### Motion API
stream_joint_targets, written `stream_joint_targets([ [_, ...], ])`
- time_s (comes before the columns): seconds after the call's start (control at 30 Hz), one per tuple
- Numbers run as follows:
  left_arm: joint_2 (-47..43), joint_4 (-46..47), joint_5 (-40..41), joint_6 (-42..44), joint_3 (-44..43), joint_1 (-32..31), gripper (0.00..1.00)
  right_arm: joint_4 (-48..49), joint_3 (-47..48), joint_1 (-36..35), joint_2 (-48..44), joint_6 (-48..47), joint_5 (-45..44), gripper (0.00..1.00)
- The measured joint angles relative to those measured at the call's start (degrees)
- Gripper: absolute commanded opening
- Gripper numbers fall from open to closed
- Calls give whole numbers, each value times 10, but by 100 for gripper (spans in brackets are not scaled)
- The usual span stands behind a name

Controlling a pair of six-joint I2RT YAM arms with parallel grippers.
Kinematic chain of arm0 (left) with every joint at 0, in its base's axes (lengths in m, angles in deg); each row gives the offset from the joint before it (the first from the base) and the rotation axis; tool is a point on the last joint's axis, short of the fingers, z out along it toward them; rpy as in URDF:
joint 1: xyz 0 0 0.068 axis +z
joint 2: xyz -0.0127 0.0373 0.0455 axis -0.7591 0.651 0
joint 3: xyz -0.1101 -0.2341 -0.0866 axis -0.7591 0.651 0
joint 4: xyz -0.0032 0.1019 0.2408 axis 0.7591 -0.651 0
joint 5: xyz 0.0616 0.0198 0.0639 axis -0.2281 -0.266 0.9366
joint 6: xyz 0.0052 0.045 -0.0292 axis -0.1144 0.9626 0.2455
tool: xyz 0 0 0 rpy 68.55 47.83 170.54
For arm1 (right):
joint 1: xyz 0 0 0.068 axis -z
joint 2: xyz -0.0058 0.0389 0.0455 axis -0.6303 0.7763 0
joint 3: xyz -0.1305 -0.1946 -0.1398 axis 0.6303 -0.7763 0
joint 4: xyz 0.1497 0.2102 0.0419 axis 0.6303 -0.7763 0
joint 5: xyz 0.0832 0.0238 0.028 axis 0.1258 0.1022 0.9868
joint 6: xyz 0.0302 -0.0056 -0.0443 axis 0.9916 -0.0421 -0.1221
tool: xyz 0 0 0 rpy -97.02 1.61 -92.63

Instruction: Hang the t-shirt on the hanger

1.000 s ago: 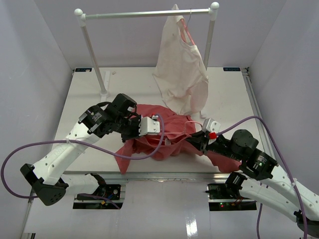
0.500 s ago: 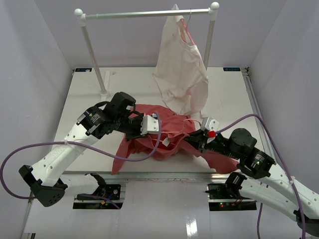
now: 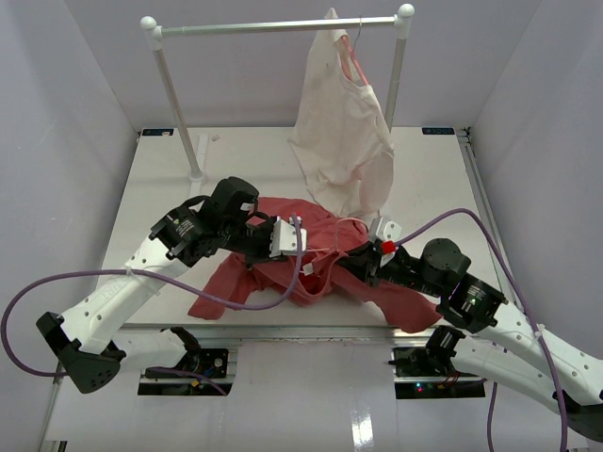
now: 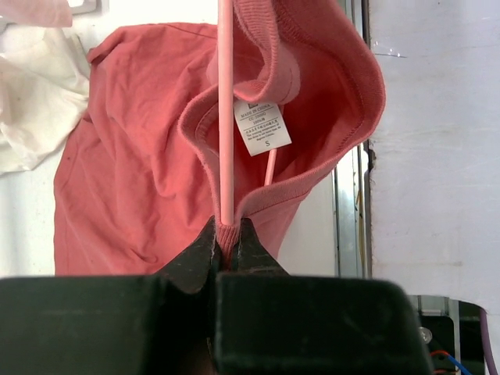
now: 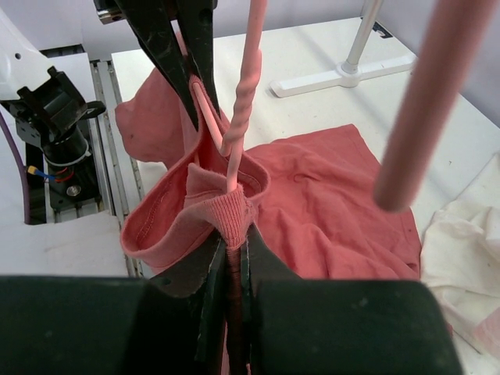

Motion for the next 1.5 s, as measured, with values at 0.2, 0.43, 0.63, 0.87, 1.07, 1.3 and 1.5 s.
stream_joint_targets([
  [0.2, -41, 83, 26, -47, 77, -3, 0, 1, -17, -1, 0, 3, -34, 23],
  [0.43, -80, 126, 66, -99, 107, -7, 0, -7, -32, -3, -51, 18, -139, 39],
  [0.63, -142, 131, 103, -122, 106, -7, 0, -13, -32, -4, -72, 24, -178, 40],
  [0.87, -173, 111, 138, -133, 105, -7, 0, -16, -32, -4, -46, 37, -211, 48],
  [1.07, -173, 104, 161, -139, 105, -7, 0, -72, 28, -3, -15, 31, -196, 75],
  [1.3, -173, 104, 176, -142, 105, -7, 0, -134, 208, -4, 26, -6, -99, 88],
  [1.5, -174, 104, 168, -142, 105, -7, 0, -168, 299, -4, 66, -39, -56, 89],
])
